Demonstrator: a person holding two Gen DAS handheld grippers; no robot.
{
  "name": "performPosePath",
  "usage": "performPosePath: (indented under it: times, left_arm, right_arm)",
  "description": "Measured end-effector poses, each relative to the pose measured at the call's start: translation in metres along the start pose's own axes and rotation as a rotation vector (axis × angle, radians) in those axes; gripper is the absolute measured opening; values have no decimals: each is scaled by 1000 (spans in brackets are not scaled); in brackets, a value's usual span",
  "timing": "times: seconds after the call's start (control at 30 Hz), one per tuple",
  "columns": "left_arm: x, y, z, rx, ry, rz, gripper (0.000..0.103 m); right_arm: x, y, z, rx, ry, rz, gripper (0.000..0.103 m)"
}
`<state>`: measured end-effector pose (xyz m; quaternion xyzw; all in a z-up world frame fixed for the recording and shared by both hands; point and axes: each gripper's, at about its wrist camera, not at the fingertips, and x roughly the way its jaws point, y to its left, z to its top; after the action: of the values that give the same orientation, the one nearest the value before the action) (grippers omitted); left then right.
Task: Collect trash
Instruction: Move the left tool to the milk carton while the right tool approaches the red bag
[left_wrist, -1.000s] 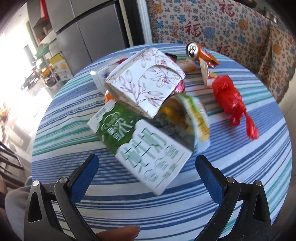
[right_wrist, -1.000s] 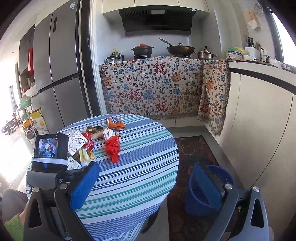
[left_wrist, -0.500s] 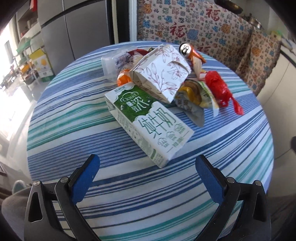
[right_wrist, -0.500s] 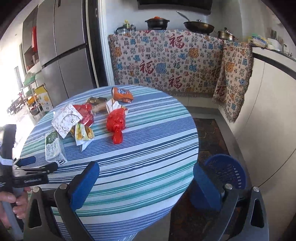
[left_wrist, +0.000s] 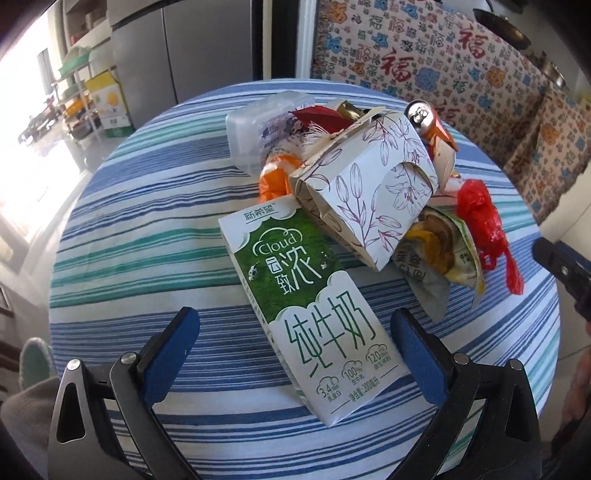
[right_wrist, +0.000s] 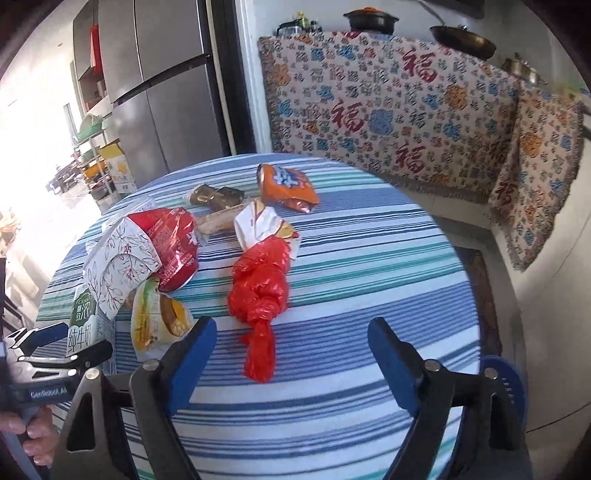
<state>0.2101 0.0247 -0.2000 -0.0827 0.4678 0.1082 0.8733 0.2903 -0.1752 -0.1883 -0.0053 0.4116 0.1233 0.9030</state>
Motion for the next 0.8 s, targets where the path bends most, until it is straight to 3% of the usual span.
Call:
performPosePath:
  times: [0.1, 0.17, 0.23, 0.33, 0.43, 0.53, 0.73, 0.8]
  left_arm:
    - [-4, 11, -2, 74, 14, -10, 103]
    - [-7, 19, -2, 117, 24, -12, 102]
    - [-11, 28, -4, 159, 26, -14, 102]
    - [-16, 36, -6, 202, 19, -19, 102]
    - [-21, 40, -9, 194, 9, -93, 102]
    - [-18, 38, -9, 149, 13, -134, 102]
    - [16, 30, -12, 132, 64, -71, 102]
    - [14, 25, -14, 158, 33, -32, 103]
  right_arm:
    - [41, 2, 6, -5, 93, 50, 71]
    - [54, 2, 4, 2, 128, 54, 38]
    - [47, 1, -1, -6, 125, 25, 33]
    - [32, -5, -13, -18, 134, -49, 33]
    - [21, -11, -22, -43, 143, -70, 36]
    - [10, -14, -26, -56, 132, -30, 64]
    - [-6, -17, -10, -69, 58, 21, 65]
    - [0, -14, -2, -81, 44, 25, 65]
